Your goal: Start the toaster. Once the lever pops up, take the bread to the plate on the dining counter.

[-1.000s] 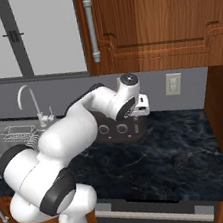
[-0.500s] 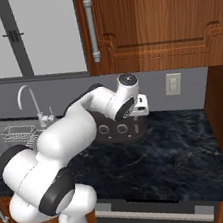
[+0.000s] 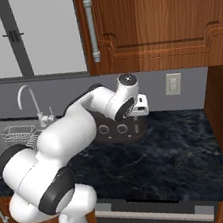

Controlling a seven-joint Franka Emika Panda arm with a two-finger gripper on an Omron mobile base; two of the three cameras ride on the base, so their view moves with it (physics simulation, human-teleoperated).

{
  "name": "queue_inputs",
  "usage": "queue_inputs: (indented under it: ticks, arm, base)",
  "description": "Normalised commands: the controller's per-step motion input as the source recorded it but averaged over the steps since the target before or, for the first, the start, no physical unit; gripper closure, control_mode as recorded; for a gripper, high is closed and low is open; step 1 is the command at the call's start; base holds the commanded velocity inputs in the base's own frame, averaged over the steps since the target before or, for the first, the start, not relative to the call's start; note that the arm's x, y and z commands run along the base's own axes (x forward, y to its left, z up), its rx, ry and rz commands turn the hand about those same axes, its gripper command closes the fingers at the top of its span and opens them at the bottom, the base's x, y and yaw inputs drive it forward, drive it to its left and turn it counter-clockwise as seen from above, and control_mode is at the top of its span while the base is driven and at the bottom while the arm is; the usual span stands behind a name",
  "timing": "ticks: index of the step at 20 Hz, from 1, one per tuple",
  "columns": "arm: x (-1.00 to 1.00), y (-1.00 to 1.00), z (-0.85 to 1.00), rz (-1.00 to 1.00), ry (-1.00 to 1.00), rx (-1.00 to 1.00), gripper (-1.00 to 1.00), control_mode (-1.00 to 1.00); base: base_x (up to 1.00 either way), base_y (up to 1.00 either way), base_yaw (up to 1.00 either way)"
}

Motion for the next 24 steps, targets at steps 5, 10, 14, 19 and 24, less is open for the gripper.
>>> queue_inputs:
  ticks: [5, 10, 14, 19, 24]
  arm:
    - [0.1, 0.0, -0.1, 0.0, 0.0, 0.0, -1.0, -1.0]
    - [0.09, 0.0, -0.16, 0.0, 0.0, 0.0, -1.0, -1.0]
    - [0.08, 0.0, -0.14, 0.0, 0.0, 0.0, -1.0, -1.0]
    - [0.0, 0.0, -0.11, 0.0, 0.0, 0.0, -1.0, -1.0]
    - [0.0, 0.0, -0.13, 0.0, 0.0, 0.0, -1.0, -1.0]
  base:
    - [0.0, 0.0, 0.0]
    - [0.0, 0.0, 0.0]
    - [0.0, 0.0, 0.0]
    - [0.0, 0.0, 0.0]
    - [0.0, 0.0, 0.0]
